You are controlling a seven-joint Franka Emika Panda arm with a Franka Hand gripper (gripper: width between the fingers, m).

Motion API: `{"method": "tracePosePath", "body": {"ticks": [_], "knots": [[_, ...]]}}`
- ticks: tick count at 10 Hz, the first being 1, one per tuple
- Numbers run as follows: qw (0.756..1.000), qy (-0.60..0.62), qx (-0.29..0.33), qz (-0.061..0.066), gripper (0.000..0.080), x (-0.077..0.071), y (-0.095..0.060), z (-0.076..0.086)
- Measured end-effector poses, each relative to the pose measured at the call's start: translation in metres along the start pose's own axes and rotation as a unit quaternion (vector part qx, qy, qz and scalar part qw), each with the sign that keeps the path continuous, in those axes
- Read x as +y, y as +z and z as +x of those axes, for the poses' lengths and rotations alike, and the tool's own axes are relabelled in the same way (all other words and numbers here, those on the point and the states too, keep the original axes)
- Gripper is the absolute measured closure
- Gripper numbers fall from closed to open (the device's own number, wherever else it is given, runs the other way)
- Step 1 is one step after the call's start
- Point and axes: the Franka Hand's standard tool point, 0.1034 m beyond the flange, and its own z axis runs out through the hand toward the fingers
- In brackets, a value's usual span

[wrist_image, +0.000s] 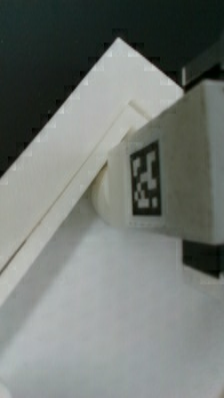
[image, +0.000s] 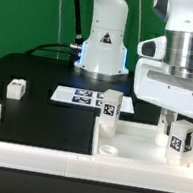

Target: Assemble square table

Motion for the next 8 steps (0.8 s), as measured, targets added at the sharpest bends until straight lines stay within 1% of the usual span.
{"method": "tracePosePath", "body": {"ticks": [2, 3, 4, 5, 6, 7, 8], "knots": [[0.992, 0.126, -0.01, 0.011, 0.0511, -0.0006, 0.0007, -0.0009], [0.977, 0.21, -0.02, 0.021, 0.0511, -0.0011, 0.0011, -0.0024], [0.962, 0.272, -0.027, 0.024, 0.0509, -0.0019, 0.0012, -0.0029], [0.943, 0.329, -0.035, 0.031, 0.0509, -0.0026, 0.0012, -0.0019], [0.916, 0.398, -0.041, 0.039, 0.0509, -0.0029, 0.001, -0.0011], [0.898, 0.436, -0.043, 0.046, 0.0508, -0.0036, 0.0007, -0.001], [0.893, 0.446, -0.043, 0.045, 0.0508, -0.0027, 0.0007, 0.0]]}}
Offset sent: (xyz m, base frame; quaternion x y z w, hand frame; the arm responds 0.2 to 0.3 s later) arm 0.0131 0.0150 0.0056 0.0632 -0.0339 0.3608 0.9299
